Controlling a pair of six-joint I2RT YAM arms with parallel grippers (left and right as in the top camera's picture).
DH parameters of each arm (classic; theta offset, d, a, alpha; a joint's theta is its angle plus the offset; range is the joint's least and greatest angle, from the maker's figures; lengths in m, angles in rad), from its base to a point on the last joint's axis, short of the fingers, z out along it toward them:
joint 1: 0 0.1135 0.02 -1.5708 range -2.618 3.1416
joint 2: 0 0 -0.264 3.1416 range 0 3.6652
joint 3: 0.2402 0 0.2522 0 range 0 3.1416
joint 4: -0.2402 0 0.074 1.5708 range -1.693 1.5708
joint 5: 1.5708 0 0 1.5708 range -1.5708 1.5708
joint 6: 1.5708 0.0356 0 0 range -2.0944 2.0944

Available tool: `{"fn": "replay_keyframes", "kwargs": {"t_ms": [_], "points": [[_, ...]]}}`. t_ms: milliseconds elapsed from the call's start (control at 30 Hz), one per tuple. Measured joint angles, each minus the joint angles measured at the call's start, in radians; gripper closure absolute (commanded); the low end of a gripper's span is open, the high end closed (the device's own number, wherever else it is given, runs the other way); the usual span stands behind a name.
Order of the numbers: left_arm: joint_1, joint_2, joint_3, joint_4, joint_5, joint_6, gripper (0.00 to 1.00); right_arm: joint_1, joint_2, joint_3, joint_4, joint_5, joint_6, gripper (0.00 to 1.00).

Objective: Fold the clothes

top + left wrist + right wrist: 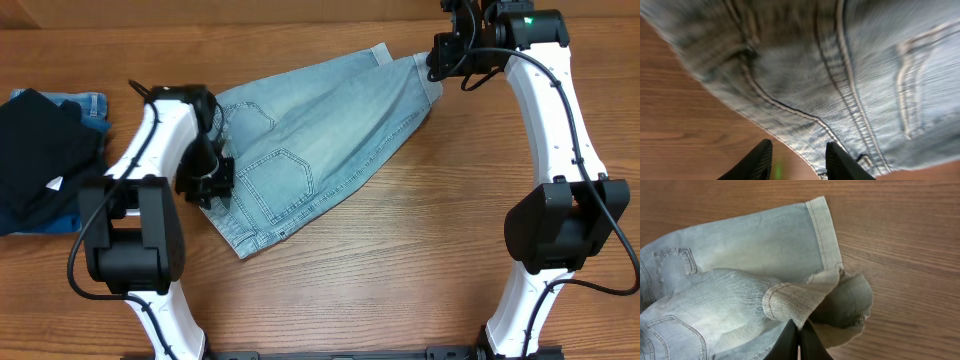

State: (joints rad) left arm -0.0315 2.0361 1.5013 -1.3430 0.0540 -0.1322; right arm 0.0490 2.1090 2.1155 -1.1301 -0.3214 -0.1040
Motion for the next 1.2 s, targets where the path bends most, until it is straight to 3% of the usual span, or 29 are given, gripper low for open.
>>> {"fn": "replay_keyframes", "kwargs": {"t_ms": [200, 400, 567, 700, 767, 833, 867, 1200], "points": [[-0.042, -0.001, -0.042, 0.010, -0.045, -0.034, 0.64, 0.000, 0.000, 0.000, -0.036, 0.014, 0.000, 0.96], [-0.180, -0.107, -0.048, 0.040, -0.085, -0.050, 0.63, 0.000, 0.000, 0.000, -0.058, 0.035, -0.001, 0.96], [-0.184, -0.143, -0.048, 0.042, -0.088, -0.074, 0.64, -0.001, 0.000, 0.000, -0.012, 0.209, 0.069, 0.96], [-0.184, -0.143, -0.049, 0.043, -0.088, -0.076, 0.63, -0.014, 0.000, 0.000, -0.226, 0.259, 0.098, 0.96], [-0.184, -0.143, -0.049, 0.061, -0.088, -0.076, 0.63, -0.030, 0.000, 0.000, -0.378, 0.270, 0.105, 0.87], [-0.184, -0.143, -0.049, 0.069, -0.088, -0.075, 0.63, -0.043, 0.000, 0.000, -0.487, 0.278, 0.105, 0.85], [-0.184, -0.143, -0.049, 0.075, -0.088, -0.075, 0.63, -0.056, 0.000, 0.000, -0.536, 0.285, 0.109, 0.76], [-0.184, -0.143, -0.049, 0.103, -0.077, -0.054, 0.63, -0.127, 0.000, -0.005, -0.524, 0.282, 0.079, 0.72]]}}
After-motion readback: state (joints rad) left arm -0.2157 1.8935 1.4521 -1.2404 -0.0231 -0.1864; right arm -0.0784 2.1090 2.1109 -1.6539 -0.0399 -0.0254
